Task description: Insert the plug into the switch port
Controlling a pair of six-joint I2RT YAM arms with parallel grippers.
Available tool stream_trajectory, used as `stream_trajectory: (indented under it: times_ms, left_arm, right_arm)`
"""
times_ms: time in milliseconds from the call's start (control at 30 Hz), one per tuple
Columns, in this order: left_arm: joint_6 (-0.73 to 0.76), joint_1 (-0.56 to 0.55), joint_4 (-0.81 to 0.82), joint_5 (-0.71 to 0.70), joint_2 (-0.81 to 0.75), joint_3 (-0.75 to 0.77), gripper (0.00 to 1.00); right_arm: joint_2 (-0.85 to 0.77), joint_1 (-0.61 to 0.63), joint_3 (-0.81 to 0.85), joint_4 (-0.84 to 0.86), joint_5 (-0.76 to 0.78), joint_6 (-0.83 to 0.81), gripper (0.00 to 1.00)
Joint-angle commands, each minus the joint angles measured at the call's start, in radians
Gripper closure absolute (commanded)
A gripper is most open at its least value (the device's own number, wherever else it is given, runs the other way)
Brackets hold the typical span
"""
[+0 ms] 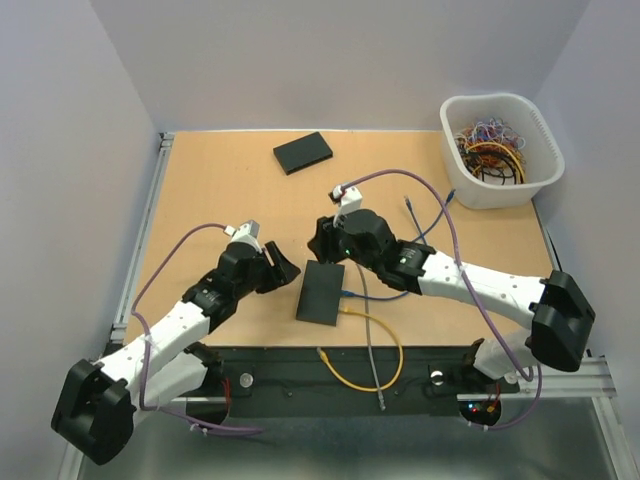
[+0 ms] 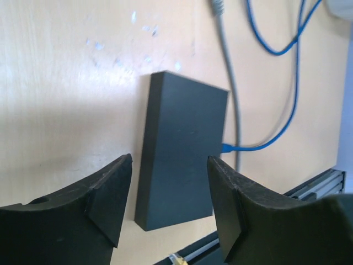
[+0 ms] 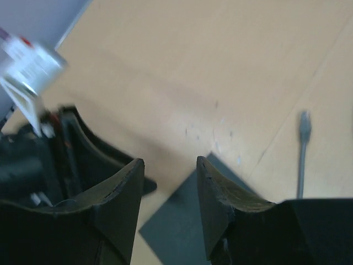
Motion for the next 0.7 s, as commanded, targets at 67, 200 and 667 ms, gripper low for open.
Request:
stream_trajectory:
  times_ms: [67,200,667]
  left_arm:
    - [0.067,0.011,-0.255,-0.043,-0.105,0.227,0.32]
    - [0.179,0.015,-0.426,-0.181,-0.14,0.383,0.31]
    - [0.317,0.024,-0.475,-0.336,-0.235,0.468,0.24]
  right_arm:
    - [-0.091,0.014,-0.191,-0.176,-0.08,0.272,0.53]
    - [-0.081,0.015,-0.244,-0.174,-0.117,0.347,0.54]
    - [0.05,0.015,-0.264,-0.174,-0.133,0.426,0.54]
